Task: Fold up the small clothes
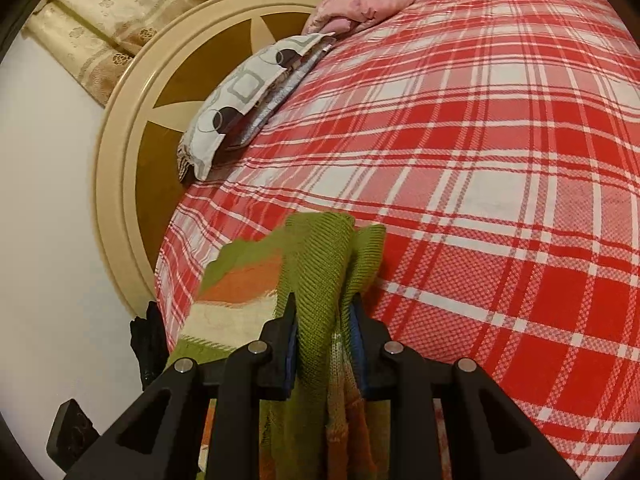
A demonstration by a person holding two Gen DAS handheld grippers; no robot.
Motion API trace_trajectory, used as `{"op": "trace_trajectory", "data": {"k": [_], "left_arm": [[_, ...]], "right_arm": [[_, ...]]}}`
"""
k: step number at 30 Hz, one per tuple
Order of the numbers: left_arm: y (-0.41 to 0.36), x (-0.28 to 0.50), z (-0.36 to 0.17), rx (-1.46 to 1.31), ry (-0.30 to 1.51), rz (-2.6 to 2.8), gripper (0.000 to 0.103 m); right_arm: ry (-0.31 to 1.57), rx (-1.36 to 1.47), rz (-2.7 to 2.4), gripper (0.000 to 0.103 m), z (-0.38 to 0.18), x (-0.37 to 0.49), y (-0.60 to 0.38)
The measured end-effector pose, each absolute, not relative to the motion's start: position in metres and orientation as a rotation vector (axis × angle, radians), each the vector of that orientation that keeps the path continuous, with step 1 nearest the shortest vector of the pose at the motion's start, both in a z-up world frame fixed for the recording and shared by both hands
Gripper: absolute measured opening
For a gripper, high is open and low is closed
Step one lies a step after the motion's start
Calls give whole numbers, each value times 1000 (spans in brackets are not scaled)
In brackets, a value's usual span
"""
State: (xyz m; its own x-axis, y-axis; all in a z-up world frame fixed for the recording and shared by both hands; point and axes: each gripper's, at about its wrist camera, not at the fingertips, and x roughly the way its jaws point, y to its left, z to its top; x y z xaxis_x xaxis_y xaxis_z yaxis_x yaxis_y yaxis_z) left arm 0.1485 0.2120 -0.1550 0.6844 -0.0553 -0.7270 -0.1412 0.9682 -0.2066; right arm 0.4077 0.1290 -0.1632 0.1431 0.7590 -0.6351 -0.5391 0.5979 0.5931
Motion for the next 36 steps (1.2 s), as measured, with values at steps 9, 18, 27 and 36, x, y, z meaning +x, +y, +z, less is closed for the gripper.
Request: {"op": "trace_trajectory", "data": {"k": [9,18,27,36], "left_arm": [[210,150,-164,-260,841,70,53],[220,136,-126,-242,697,152,79],[240,173,-166,-227,779,271,96],[247,182,-183,-297,777,245,103]], "right_arm": [[970,206,977,52,-137,376,110],[766,-24,1116,53,-104,270,107],[846,-169,978,52,-154,262,110],[908,-223,914,52,-170,282,123]]}}
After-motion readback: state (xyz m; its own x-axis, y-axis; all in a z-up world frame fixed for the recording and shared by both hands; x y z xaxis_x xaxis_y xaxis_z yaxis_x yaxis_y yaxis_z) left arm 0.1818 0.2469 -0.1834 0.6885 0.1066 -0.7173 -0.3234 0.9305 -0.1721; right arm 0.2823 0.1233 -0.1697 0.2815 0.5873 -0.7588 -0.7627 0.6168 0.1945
